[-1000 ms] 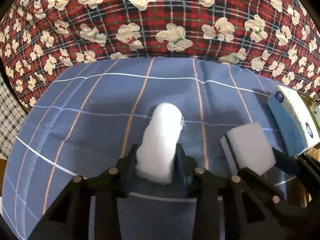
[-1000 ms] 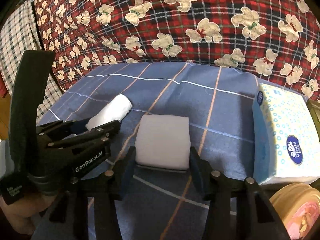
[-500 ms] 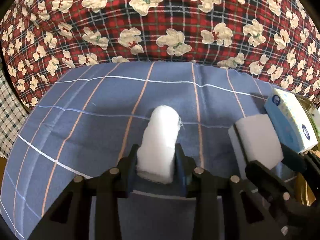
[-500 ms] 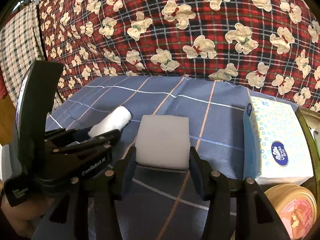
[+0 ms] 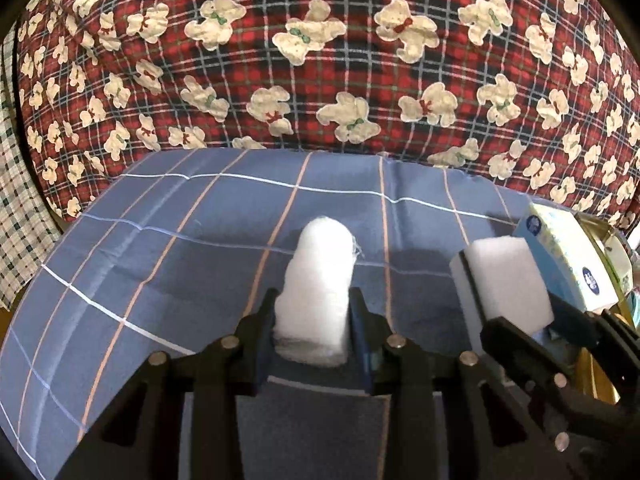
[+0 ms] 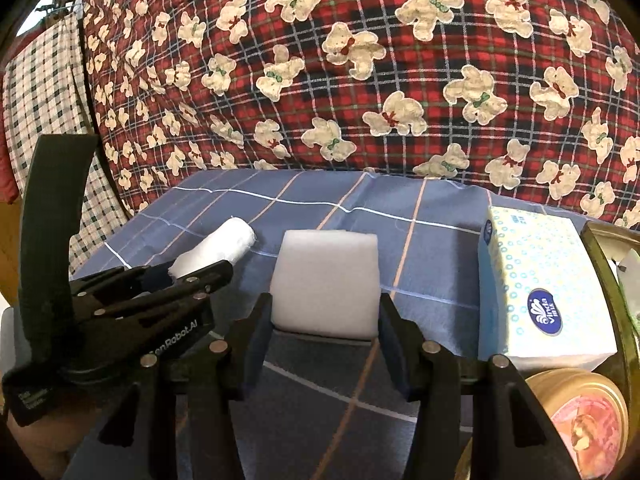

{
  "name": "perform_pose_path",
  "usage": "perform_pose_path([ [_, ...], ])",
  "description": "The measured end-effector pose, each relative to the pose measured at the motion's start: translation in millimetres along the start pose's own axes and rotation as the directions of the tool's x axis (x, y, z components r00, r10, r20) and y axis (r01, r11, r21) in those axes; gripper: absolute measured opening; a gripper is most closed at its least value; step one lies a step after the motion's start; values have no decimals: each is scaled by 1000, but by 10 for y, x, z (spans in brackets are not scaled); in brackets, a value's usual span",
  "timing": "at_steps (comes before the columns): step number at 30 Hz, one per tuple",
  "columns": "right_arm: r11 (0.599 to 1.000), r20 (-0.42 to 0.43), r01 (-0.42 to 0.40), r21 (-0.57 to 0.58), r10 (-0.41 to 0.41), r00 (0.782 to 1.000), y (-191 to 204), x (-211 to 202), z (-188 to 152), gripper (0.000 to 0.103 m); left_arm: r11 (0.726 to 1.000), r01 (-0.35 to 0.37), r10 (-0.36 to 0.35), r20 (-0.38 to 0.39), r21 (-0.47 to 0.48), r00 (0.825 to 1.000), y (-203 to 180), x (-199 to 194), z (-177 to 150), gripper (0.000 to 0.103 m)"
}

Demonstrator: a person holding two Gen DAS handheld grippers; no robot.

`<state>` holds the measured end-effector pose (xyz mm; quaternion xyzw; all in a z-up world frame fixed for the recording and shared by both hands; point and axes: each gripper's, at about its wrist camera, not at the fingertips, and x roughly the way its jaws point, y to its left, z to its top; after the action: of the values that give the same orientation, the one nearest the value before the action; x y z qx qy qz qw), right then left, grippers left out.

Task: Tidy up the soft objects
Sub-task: 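Lift and carry the bandage roll and white sponge over the gold tray with both tools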

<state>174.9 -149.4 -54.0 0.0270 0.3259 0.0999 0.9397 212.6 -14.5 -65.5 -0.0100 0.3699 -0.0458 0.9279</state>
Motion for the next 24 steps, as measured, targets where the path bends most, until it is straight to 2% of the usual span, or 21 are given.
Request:
perform_pose_path([
  [12, 1000, 54, -25, 11, 24, 998, -20, -87, -16, 53, 1000, -11, 13, 112, -13, 994, -22, -218, -28, 32],
  [24, 999, 116, -11, -35, 14, 993, 60, -190, -46, 53, 999, -16, 24, 180, -44, 983, -3, -361, -70, 32],
])
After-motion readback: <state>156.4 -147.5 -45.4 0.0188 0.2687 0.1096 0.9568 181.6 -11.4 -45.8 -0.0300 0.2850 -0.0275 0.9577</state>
